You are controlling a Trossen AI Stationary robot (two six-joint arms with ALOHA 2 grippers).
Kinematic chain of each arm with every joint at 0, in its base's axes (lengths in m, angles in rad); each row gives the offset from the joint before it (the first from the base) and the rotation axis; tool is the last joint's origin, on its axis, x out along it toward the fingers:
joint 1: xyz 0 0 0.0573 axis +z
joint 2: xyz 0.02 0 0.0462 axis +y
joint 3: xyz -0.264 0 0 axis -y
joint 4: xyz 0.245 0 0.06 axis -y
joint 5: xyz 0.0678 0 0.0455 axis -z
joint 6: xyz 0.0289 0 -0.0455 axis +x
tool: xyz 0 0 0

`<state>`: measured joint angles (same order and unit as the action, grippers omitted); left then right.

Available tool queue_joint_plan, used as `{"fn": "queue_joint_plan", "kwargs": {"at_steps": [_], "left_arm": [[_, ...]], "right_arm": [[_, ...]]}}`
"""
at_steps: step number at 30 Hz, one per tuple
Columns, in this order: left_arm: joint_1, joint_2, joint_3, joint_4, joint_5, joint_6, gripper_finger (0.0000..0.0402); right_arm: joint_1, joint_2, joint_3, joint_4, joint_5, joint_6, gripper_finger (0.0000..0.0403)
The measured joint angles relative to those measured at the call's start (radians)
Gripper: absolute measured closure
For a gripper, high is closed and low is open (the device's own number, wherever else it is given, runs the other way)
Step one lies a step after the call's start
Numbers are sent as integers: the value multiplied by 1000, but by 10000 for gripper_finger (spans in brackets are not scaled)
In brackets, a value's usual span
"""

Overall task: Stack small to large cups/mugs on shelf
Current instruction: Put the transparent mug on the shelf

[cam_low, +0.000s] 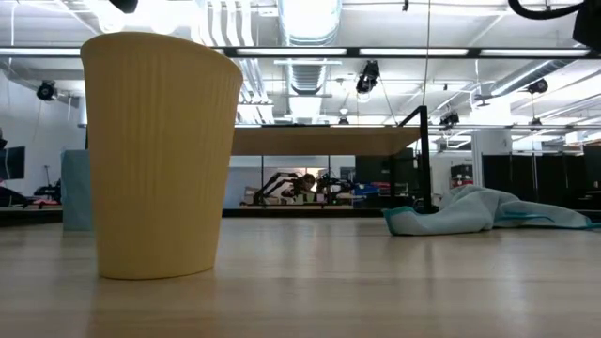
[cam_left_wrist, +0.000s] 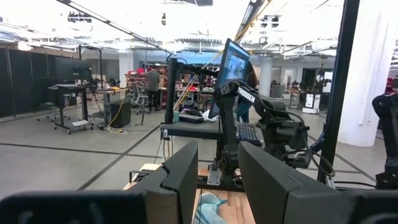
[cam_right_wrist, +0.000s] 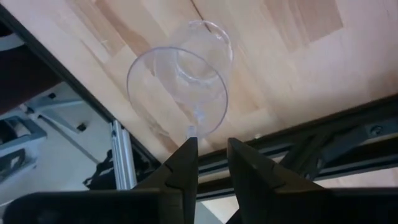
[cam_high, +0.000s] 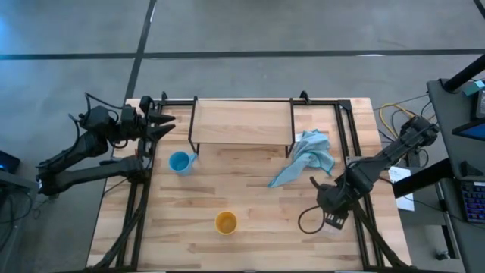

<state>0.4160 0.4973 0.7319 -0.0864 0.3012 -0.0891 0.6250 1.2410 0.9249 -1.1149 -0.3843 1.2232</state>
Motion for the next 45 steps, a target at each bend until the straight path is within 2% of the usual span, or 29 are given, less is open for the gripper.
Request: {"fn": "queue_joint_plan", "kwargs": {"at_steps": [20, 28, 39, 45], "left_arm": [[0, 3, -1, 3, 0, -5, 299], [0, 13, -1, 4, 0, -4, 299], [0, 13, 1, 2, 0, -4, 299], [0, 11, -1, 4, 0, -4, 299]], "right_arm": [[1, 198, 0, 7, 4, -107, 325], [1, 243, 0, 28, 48, -109, 326], [1, 214, 10, 33, 45, -101, 390], [0, 197, 42, 26, 48, -113, 394]]}}
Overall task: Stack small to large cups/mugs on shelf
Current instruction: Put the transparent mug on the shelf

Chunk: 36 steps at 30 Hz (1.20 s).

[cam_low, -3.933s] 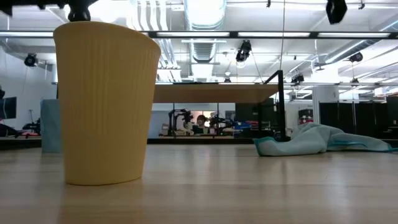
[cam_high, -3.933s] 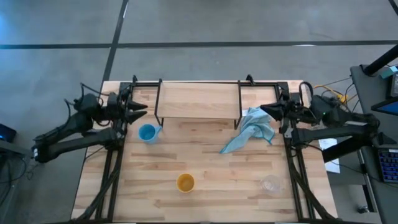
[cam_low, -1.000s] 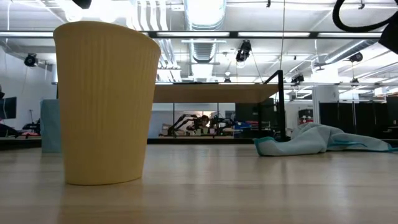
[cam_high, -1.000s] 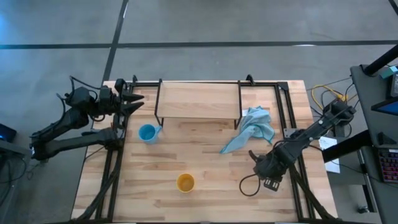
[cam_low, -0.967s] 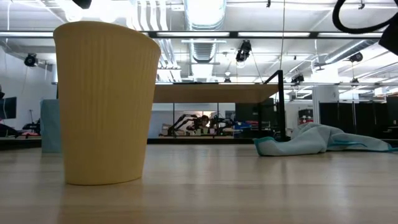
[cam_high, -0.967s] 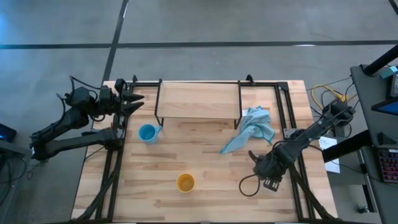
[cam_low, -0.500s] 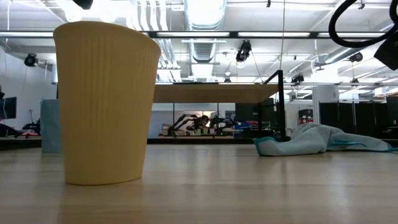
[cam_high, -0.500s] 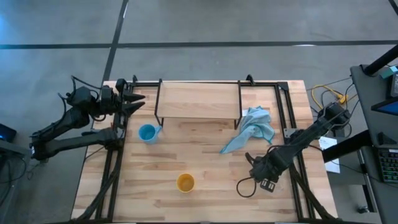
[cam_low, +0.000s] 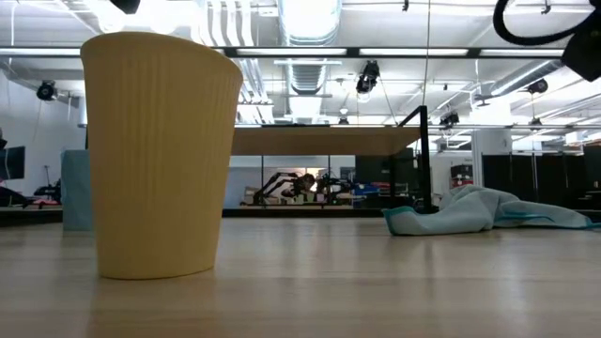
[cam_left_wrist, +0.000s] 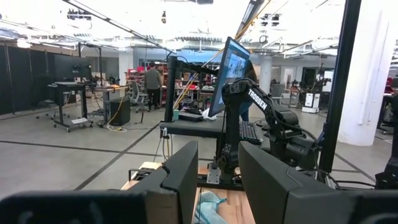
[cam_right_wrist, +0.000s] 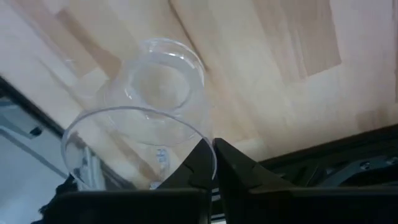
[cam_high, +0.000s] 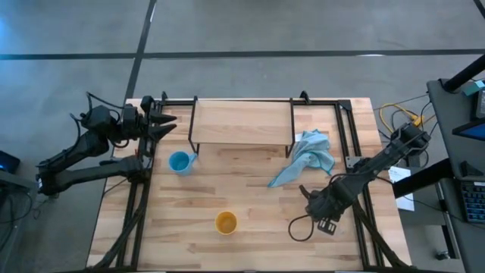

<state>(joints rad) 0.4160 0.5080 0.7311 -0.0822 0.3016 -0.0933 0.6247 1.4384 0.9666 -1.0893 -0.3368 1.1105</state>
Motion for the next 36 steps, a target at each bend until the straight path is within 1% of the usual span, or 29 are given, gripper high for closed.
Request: {"fn": "queue_joint_plan", "kwargs": {"at_steps": [3, 6, 9, 13, 15, 17, 20, 26, 31, 36], "left_arm": [[0, 2, 0, 0, 0, 0, 299], [0, 5, 2, 4, 0, 0, 299], [0, 5, 3, 21, 0, -2, 299], [0, 5, 2, 40, 0, -3, 299], [0, 5, 3, 53, 0, -3, 299], [0, 4, 2, 73, 0, -4, 299], [0, 3, 2, 74, 0, -4, 299], [0, 9, 4, 74, -1, -4, 299], [0, 22, 3, 72, -4, -4, 299], [0, 38, 5, 74, -5, -4, 299]], "right_arm": [[-22, -2, 30, -4, 13, -39, 394], [-67, -2, 77, -16, 86, -106, 394], [-129, -2, 141, -37, 216, -215, 394], [-239, -2, 247, -36, 431, -392, 394], [-303, -2, 310, -35, 519, -497, 394], [-374, 0, 379, -31, 583, -606, 394], [-485, 2, 482, -15, 603, -753, 394], [-663, 2, 632, 80, 599, -927, 394], [-745, 3, 700, 157, 594, -1043, 394], [-800, 27, 734, 150, 591, -1088, 394]]}}
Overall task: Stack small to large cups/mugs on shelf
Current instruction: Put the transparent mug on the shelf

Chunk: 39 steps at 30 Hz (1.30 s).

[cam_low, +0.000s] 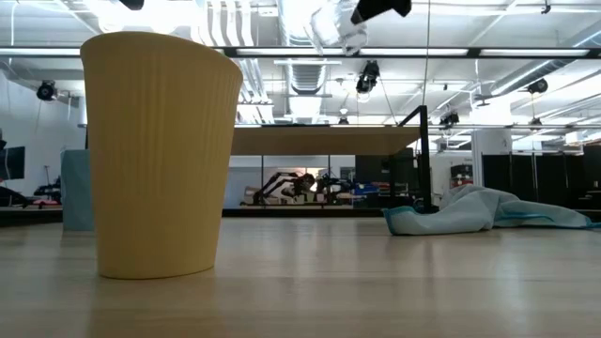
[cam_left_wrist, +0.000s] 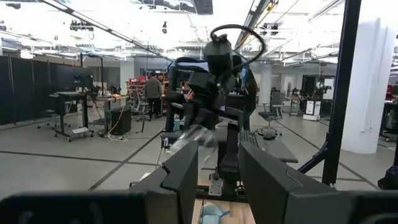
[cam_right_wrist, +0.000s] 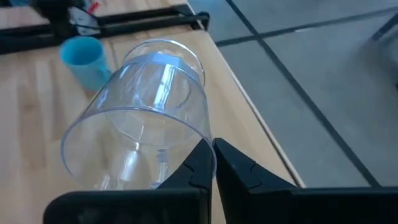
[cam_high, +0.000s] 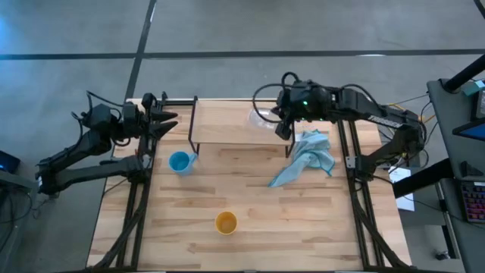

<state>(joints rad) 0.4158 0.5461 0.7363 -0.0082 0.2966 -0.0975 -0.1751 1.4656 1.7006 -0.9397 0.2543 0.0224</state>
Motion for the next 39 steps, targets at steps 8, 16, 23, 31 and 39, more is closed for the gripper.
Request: {"fn": "queue_joint_plan", "kwargs": {"at_steps": [8, 16, 23, 31, 39], "left_arm": [[0, 35, 19, 0, -2, 0, 299], [0, 59, 23, -1, -10, -2, 299], [0, 79, 23, -2, -10, -2, 299], [0, 95, 22, -2, -8, -3, 299], [0, 120, 21, -2, -7, -3, 299]], "right_arm": [[-42, 184, 152, -73, -112, -108, 394], [-80, 450, 509, -431, -108, -92, 394], [-118, 557, 628, -631, -96, -21, 394], [-138, 537, 601, -632, -41, 35, 394], [-166, 530, 580, -631, -40, 94, 394]]}}
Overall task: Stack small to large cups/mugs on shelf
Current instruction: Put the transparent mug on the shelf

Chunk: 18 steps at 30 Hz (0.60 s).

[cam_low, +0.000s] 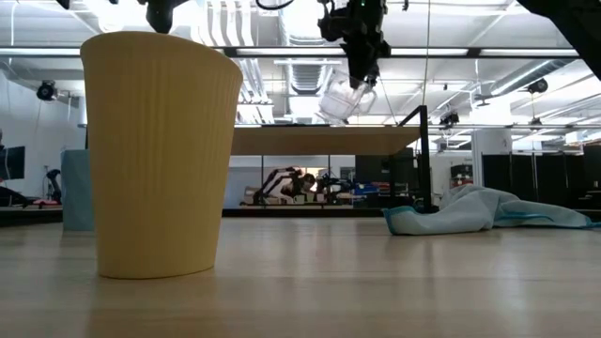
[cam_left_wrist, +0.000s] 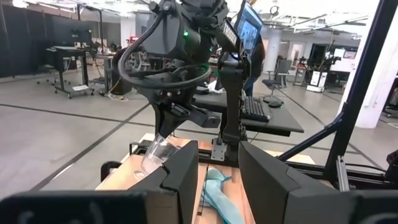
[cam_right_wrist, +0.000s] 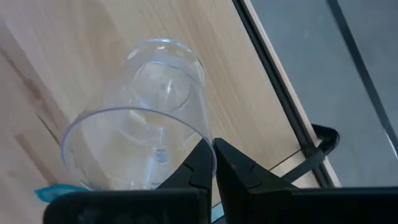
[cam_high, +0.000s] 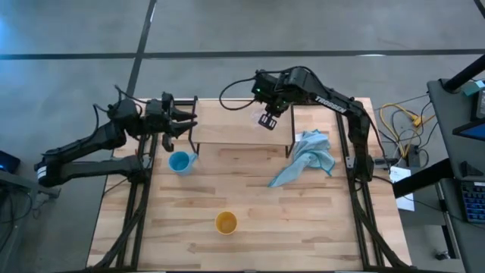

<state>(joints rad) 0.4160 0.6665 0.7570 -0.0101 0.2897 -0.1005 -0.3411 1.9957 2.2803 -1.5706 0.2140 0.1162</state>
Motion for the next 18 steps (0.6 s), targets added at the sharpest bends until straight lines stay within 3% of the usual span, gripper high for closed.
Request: {"fn": "queue_joint_plan", "kwargs": {"at_steps": [10, 18], "left_arm": [[0, 37, 0, 1, 1, 0, 299], [0, 55, 0, 2, 0, 0, 299]], "right_arm": [[-35, -48, -109, 0, -9, 10, 394], [-57, -138, -212, -1, -117, 8, 394]]}}
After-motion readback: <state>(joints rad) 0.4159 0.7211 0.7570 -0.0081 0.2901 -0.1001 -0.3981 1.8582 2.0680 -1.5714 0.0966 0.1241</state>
